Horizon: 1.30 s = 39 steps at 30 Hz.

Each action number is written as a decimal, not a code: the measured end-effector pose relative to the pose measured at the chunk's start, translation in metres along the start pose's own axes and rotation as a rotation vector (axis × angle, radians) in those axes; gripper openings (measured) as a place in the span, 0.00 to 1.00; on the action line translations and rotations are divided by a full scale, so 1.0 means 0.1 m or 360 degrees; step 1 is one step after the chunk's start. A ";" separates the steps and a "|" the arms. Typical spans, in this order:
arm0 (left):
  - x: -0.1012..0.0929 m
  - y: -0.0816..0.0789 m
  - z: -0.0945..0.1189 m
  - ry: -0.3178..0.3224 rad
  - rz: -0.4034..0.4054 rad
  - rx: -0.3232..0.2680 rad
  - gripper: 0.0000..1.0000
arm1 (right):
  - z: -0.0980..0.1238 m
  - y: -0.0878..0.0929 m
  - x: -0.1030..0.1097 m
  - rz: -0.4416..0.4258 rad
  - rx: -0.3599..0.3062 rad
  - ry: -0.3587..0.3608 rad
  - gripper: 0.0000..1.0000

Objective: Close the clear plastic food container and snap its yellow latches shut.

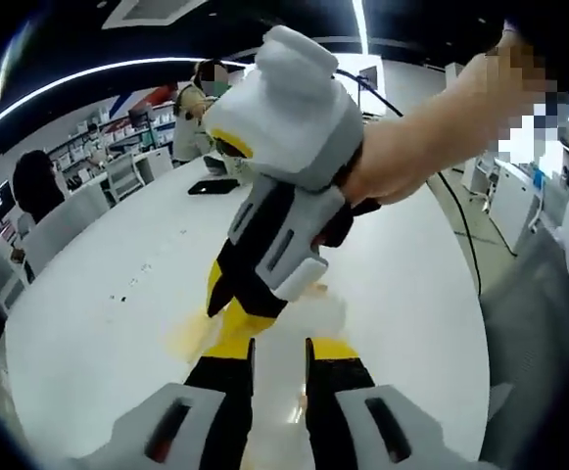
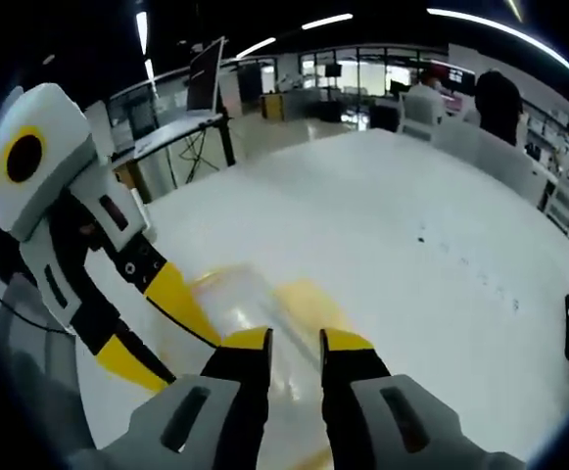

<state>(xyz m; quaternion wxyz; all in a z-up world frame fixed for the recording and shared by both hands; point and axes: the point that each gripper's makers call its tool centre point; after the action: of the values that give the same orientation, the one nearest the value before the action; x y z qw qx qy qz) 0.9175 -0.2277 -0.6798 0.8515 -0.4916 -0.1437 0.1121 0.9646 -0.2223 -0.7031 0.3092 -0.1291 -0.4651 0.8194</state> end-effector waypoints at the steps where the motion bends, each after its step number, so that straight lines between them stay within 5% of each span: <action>1: 0.01 0.03 -0.01 0.0001 -0.0014 0.0024 0.11 | 0.00 0.00 0.00 0.0000 -0.0001 0.0000 0.16; 3: -0.01 0.13 0.00 0.0016 -0.0085 0.0120 0.13 | 0.00 0.00 0.00 -0.0003 -0.0003 0.0002 0.16; 5: -0.02 0.11 -0.01 0.0034 -0.0082 0.0095 0.12 | 0.00 0.00 0.01 -0.0004 -0.0001 0.0001 0.16; 6: -0.13 0.15 -0.02 0.0139 -0.0042 0.0145 0.20 | 0.00 0.00 0.01 -0.0003 0.0000 0.0000 0.16; 8: -0.19 0.25 -0.02 0.0154 -0.0062 0.0234 0.35 | 0.00 0.00 0.02 -0.0001 0.0002 -0.0003 0.16; 11: -0.30 0.30 -0.03 0.0210 -0.0261 0.0263 0.34 | -0.01 0.00 0.01 0.0002 0.0006 -0.0007 0.16; 29: -0.28 0.31 -0.08 0.0176 -0.0291 0.0248 0.32 | -0.07 0.03 0.02 0.0037 0.0094 -0.0081 0.25; 39: -0.28 0.33 -0.10 0.0190 -0.0415 0.0259 0.33 | -0.10 0.05 0.09 0.0087 0.0204 -0.0296 0.26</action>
<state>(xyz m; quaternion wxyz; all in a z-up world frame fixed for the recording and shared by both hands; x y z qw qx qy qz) 0.8930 -0.2295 -0.7169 0.9029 -0.4038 -0.1461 -0.0175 0.9605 -0.2119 -0.7114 0.2500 -0.0452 -0.4347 0.8640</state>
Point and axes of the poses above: the point that each gripper's makers call its tool centre point, and the gripper's own axes: z roughly backward along the fingers, x roughly to its left, y roughly out of its underside, and after that the axes turned 9 degrees about -x, right-handed
